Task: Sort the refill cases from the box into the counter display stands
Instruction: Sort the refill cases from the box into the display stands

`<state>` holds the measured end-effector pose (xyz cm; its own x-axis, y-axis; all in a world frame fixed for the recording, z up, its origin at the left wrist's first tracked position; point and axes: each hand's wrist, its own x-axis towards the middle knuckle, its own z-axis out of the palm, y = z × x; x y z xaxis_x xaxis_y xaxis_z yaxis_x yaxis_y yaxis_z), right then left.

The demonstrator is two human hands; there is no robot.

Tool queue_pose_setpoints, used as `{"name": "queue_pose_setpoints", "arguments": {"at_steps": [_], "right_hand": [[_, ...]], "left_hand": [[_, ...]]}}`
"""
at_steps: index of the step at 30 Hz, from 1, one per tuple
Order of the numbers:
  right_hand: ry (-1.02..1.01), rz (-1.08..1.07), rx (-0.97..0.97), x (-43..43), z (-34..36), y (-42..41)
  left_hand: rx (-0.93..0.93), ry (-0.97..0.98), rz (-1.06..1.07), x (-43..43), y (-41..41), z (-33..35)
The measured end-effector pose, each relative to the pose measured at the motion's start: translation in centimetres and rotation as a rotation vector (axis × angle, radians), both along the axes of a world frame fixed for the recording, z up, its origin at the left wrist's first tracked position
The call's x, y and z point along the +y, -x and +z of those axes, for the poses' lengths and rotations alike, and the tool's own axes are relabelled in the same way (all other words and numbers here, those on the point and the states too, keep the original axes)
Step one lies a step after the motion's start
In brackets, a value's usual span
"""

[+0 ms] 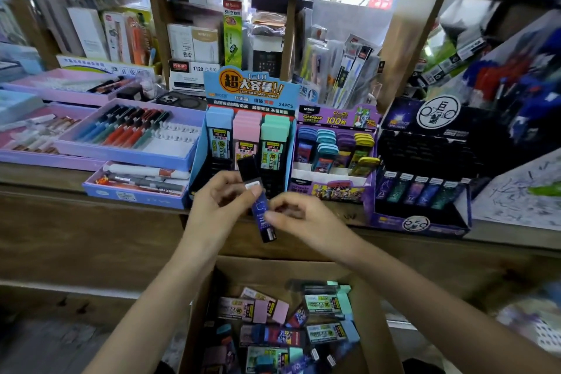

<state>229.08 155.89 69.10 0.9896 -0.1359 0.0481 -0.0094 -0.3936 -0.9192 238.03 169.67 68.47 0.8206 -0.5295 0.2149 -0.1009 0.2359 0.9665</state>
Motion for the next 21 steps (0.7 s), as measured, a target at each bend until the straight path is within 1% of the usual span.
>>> {"name": "queue_pose_setpoints", "arguments": {"at_steps": [2,5,10,13,14,16,17,18,19,21], "right_hand": [[-0.047,-0.093,-0.075,-1.0,1.3,0.4],[-0.043,-0.167,-0.178,-2.5,2.8,1.2],[0.06,-0.209,-0.2,-3.9,2.8,3.8],[0.062,-0.259,-0.217,-6.1,2.8,6.0],[0.07,-0.291,-0.229,-7.1,3.1,6.9],[0.098,-0.377,-0.257,-9.8,4.0,8.9],[0.12,-0.428,-0.28,-11.2,4.6,10.1],[0.159,-0.482,-0.305,-12.6,5.0,11.3],[0.207,-0.536,-0.325,-14.1,5.4,12.5],[0.288,-0.639,-0.338,-16.9,5.8,14.6]], "left_hand": [[-0.117,-0.09,-0.047,-0.7,0.4,0.0],[-0.213,-0.119,-0.131,-2.1,1.3,0.2],[-0.339,-0.173,-0.192,-4.7,2.8,0.4],[-0.407,-0.249,-0.2,-6.2,4.1,0.1],[-0.472,-0.308,-0.178,-6.7,4.4,-0.1],[-0.715,-0.479,-0.107,-7.7,4.9,-0.4],[-0.833,-0.541,-0.09,-8.3,5.2,-0.5],[-0.911,-0.574,-0.093,-8.9,5.5,-0.6],[-0.947,-0.585,-0.116,-9.7,5.8,-0.7],[-0.949,-0.568,-0.19,-11.2,6.4,-1.1]]}}
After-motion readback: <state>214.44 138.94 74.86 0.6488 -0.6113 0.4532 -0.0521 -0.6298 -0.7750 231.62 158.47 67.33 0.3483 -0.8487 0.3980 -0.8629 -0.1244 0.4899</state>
